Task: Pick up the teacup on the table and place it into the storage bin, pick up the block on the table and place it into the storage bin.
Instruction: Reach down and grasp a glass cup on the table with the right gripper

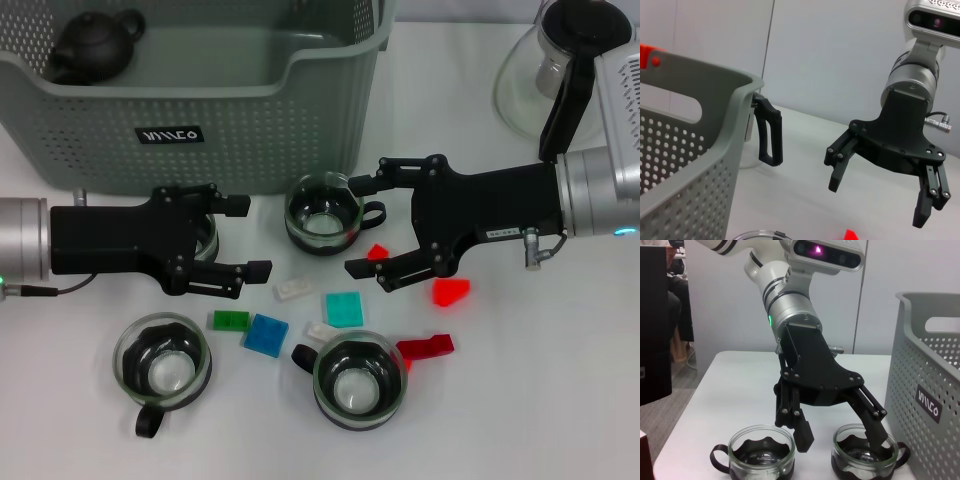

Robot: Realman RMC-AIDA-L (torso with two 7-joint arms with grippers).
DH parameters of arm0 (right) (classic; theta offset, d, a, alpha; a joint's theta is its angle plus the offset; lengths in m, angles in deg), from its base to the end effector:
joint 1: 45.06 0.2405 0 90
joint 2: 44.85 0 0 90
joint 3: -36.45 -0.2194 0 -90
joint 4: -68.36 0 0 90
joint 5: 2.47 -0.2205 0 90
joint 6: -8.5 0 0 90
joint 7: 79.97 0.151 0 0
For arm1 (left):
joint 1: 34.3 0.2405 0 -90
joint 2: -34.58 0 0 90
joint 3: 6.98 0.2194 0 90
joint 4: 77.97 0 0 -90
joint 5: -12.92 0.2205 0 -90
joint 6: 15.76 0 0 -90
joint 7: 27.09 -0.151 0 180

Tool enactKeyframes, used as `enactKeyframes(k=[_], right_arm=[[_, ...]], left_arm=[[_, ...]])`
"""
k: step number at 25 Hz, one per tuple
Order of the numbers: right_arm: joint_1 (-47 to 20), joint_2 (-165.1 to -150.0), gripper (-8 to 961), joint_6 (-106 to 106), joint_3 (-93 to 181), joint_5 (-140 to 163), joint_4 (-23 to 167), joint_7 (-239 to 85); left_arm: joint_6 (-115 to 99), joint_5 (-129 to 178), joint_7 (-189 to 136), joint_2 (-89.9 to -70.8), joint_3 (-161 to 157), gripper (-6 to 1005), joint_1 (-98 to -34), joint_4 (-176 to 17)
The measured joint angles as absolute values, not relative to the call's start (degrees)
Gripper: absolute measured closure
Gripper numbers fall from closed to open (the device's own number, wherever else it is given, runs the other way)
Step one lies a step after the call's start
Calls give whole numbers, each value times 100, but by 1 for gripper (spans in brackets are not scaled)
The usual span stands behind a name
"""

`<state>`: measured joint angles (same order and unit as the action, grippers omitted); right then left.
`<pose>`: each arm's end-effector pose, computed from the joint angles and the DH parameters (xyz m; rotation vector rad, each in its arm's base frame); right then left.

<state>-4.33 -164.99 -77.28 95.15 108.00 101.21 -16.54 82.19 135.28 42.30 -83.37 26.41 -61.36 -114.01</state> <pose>0.1670 0.3323 -0.0494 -3.0367 -0.0726 0.5726 -0.2648 0.2863 0.0174 -2.8228 -0.5128 -0.6776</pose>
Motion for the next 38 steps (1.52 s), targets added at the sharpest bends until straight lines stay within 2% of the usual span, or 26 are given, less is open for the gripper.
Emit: enactKeyframes(k=[21,38], right_arm=[[-417,-16499,13,-7668,9507,10810,10156,-1602],[-60,-16449,12,-7451,9693,11481,10314,-495]], left_arm=[[8188,13545,4203,-8337,2647,81,-6137,-11400],[8576,13545,4199,-8324,2631,82,-6081,-11447]])
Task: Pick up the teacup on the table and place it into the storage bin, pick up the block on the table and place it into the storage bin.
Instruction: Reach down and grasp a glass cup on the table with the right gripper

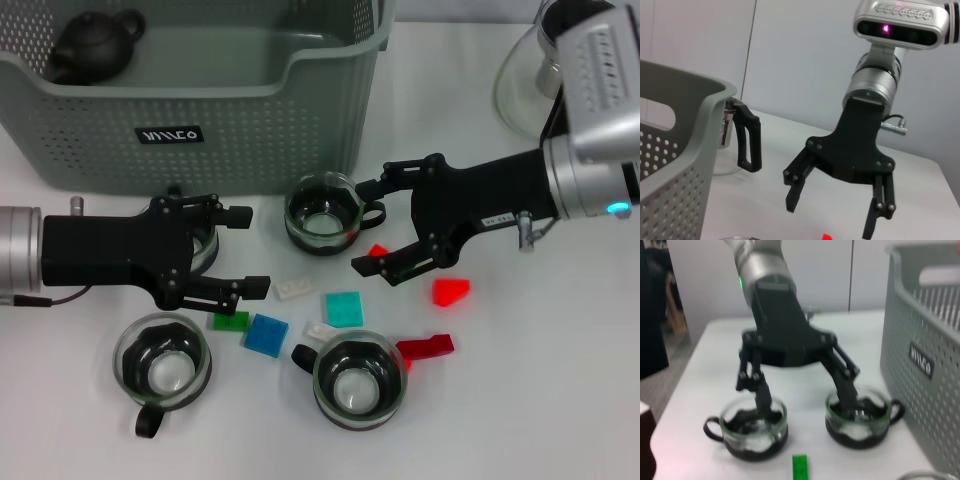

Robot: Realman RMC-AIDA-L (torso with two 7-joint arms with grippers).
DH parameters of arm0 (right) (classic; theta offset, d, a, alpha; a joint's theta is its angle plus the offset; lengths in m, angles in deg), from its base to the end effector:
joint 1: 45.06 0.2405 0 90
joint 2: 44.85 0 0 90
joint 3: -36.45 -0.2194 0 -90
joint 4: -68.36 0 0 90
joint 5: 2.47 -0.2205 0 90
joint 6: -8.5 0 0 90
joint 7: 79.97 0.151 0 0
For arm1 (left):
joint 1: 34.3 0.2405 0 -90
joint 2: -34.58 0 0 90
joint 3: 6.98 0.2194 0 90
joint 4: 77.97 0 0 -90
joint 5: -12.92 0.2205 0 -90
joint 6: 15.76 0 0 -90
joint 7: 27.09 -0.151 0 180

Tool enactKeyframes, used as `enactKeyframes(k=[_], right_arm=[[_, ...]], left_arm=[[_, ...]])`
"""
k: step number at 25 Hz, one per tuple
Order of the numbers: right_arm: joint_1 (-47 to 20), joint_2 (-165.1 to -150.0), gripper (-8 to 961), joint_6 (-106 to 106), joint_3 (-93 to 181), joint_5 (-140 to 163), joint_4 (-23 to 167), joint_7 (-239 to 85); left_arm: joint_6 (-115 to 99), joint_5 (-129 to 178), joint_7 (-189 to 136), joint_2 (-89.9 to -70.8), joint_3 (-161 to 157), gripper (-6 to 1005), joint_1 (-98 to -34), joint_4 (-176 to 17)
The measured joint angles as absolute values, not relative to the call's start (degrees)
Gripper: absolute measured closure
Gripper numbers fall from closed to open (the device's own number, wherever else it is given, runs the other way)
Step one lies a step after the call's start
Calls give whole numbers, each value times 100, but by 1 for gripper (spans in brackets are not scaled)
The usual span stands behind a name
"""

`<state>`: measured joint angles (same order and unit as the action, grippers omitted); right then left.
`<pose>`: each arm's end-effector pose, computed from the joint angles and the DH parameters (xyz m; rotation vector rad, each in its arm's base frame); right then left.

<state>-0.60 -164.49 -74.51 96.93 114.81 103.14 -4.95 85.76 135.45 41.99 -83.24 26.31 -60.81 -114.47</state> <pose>0.1605 0.3468 -0.0510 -3.1036 0.0587 0.3462 -0.2622 0.2775 0.0205 -2.8602 -0.4948 -0.7201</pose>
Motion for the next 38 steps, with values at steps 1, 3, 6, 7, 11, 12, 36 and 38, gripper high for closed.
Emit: enactKeyframes(k=[1,3,6,7,11,12,36,38], right_arm=[[-3,-16461,13,-7431,9695,11635,10362,-365],[138,-16488,13,-7395,9705,11908,10430,-162],[367,-16498,13,-7341,9768,12108,10433,41],[511,-16504,13,-7249,9918,12148,10416,196],[681,-16511,13,-7034,10282,12159,10406,506],[732,-16514,13,-6955,10413,12160,10404,621],[1205,-16588,12,-5962,12062,11667,10315,1347],[1207,-16588,12,-5879,12129,11643,10282,1351]], left_arm=[[8576,13545,4199,-8324,2631,81,-6081,-11447],[8600,13543,4197,-8320,2632,80,-6061,-11461],[8581,13543,4189,-8325,2642,82,-6057,-11460],[8580,13543,4186,-8326,2642,84,-6057,-11460],[8604,13543,4180,-8315,2636,104,-6057,-11460],[8604,13543,4180,-8313,2636,113,-6057,-11460],[8444,13548,4180,-8335,2615,117,-5932,-11461],[8426,13552,4179,-8327,2615,118,-5918,-11460]])
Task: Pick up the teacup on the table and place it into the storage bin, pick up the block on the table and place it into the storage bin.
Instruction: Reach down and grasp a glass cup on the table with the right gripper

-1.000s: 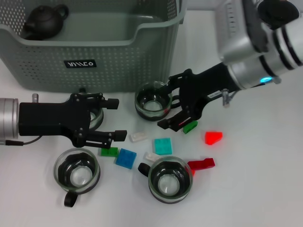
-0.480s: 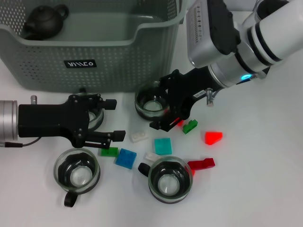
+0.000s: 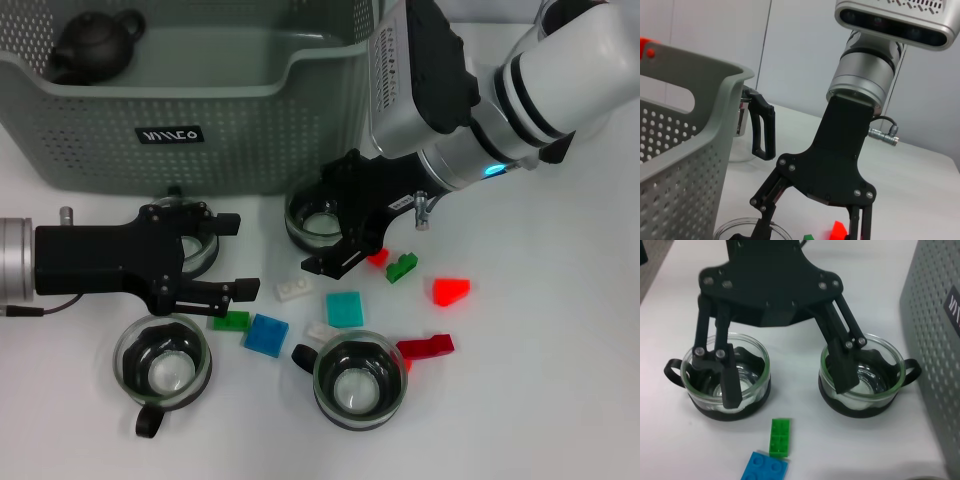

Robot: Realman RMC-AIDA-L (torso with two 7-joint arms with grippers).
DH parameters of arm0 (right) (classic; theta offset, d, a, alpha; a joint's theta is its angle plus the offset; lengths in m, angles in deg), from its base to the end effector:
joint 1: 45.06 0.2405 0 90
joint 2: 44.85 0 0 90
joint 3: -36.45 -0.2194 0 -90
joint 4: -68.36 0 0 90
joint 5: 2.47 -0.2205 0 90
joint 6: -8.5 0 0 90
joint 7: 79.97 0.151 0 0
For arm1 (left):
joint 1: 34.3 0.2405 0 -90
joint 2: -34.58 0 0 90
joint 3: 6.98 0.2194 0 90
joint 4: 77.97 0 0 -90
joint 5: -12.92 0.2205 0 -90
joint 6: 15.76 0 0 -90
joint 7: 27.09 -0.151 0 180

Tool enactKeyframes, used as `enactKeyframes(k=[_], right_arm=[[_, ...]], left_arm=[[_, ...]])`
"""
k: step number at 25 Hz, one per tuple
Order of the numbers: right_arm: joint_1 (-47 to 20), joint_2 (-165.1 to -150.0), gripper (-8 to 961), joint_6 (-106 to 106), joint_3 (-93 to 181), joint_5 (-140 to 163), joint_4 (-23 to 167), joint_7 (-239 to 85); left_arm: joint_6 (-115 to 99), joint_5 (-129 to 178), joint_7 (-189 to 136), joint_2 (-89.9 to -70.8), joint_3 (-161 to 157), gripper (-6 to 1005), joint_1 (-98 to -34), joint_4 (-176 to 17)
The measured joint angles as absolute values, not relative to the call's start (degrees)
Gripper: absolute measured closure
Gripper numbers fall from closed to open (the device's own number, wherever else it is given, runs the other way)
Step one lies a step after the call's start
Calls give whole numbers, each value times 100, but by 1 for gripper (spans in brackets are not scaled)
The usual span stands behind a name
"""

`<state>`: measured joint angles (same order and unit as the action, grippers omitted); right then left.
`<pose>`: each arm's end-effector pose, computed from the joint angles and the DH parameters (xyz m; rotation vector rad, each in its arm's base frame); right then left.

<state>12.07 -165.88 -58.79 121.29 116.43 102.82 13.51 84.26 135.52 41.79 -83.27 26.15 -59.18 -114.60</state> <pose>0.1005 0.3634 -0.1069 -3.1238 -0.0991 -0.1579 -0.2726 0.2732 0.0205 -2.8272 -0.5347 -0.6894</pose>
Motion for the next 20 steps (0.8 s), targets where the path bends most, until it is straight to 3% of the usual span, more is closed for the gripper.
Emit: enactKeyframes(k=[20], right_arm=[[1167,-16605,53,-5011,12917,11190,10017,1306]], left_arm=[[8314,13552,4181,-8337,2615,122,-5912,-11445]])
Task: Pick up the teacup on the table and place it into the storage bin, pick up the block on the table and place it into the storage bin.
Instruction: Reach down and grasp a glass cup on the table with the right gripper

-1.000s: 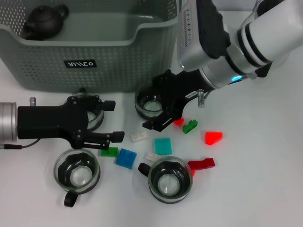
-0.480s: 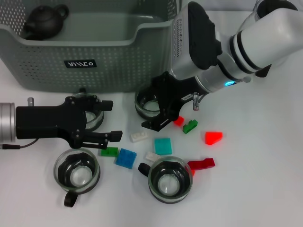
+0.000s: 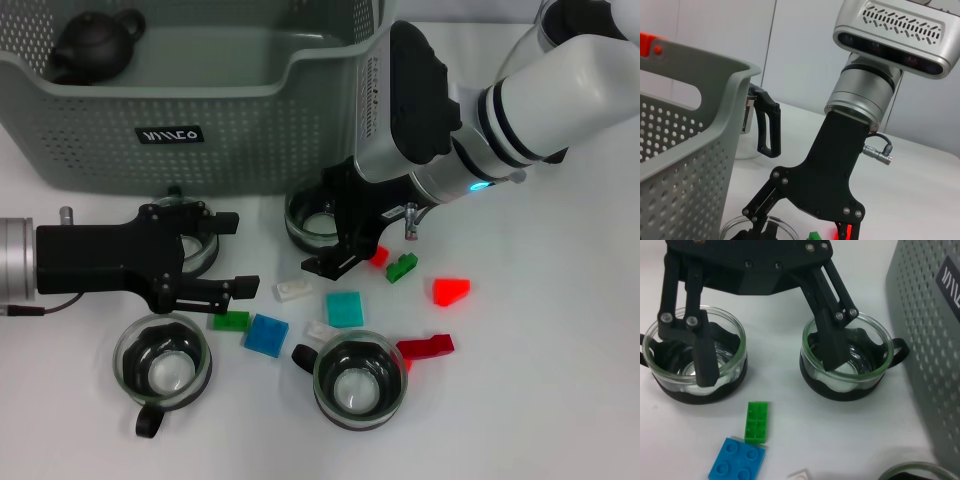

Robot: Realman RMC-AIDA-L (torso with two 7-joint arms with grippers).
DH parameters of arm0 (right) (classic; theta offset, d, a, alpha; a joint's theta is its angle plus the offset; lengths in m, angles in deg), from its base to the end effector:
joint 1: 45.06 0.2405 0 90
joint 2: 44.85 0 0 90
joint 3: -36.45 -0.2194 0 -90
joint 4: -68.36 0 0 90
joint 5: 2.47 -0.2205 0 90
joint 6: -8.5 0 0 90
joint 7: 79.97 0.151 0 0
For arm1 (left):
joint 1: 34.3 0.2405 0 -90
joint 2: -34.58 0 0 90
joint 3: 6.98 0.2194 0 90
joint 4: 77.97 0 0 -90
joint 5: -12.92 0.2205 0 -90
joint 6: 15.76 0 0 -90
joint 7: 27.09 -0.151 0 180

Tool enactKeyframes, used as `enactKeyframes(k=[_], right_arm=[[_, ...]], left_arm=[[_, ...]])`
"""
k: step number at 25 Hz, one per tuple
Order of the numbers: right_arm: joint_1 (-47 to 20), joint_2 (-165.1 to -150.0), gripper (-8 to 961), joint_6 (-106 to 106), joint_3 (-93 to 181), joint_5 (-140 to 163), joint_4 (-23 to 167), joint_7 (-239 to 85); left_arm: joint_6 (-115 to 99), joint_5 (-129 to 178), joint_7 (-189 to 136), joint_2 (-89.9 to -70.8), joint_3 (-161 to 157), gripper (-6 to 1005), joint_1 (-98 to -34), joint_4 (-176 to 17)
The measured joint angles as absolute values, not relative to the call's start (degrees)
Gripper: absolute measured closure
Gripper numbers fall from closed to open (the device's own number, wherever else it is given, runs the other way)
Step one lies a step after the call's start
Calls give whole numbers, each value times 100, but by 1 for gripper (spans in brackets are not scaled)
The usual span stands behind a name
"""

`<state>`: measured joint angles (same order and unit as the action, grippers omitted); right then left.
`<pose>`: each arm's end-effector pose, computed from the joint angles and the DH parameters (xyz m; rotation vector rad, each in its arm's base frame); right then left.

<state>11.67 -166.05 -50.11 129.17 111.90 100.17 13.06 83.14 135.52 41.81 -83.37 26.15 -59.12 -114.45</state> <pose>0.1113 0.3642 -0.1243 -3.0580 -0.1182 -0.1984 -0.2746 0.2746 0.0192 -2.8142 -0.5447 -0.6755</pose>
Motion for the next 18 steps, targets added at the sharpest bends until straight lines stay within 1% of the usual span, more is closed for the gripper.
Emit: enactKeyframes(k=[11,16,18], right_arm=[[1158,-16599,84,-4979,12925,11178,9944,1302],[1150,-16602,197,-4919,12926,11172,9874,1301],[1147,-16603,212,-4898,12930,11170,9854,1301]], left_arm=[[8283,13552,4182,-8341,2615,121,-5901,-11427],[8284,13553,4140,-8346,2615,121,-5897,-11426],[8283,13552,4122,-8346,2615,121,-5892,-11425]])
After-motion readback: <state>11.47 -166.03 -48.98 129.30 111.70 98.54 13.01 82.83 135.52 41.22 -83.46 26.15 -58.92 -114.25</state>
